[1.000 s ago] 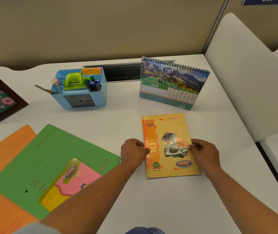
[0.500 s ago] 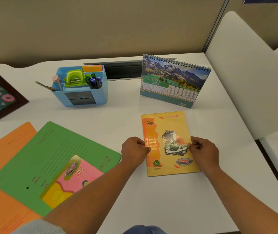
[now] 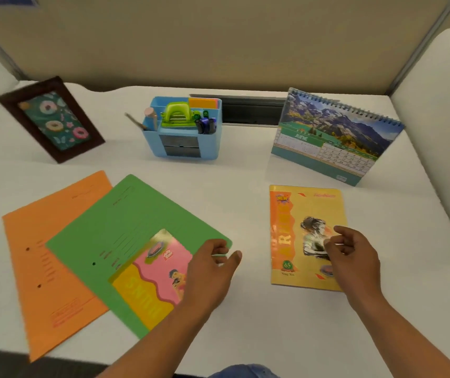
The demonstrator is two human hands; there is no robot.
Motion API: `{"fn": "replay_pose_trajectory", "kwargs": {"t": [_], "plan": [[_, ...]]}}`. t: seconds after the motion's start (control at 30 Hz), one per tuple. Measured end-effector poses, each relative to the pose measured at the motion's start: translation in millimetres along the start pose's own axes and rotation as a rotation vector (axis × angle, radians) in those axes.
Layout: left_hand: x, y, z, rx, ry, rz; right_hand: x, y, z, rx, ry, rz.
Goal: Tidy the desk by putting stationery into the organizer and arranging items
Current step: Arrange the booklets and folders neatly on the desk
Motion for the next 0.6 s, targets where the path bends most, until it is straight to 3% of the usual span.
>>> {"fn": "replay_pose_trajectory", "kwargs": {"t": [0.1,0.2,0.37,0.6], "plan": [[-32,-26,26,-0.076,0.144,0.099,33,-20,15,-0.065,-0.111,-0.034],[-61,-49,51,-0.137,0.273,0.183,72,-32,31,-0.105,-0.331,-0.035],[-83,-77,78,-0.279,0.403,0.262,122,-37,53,-0.121,-0.597,0.154],[-88,-93,91,-0.412,0.443,0.422,151,-38,72,-0.180,-0.716,0.456]]}}
Point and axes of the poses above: each hand's wrist, its own z-axis away from the middle knuckle, its own x-axis out of the palm, y = z × x, the point moved 1 cm from there along -z, towards the middle knuckle, and after that the axes turned 9 degrees about -y, right-handed, at the moved point
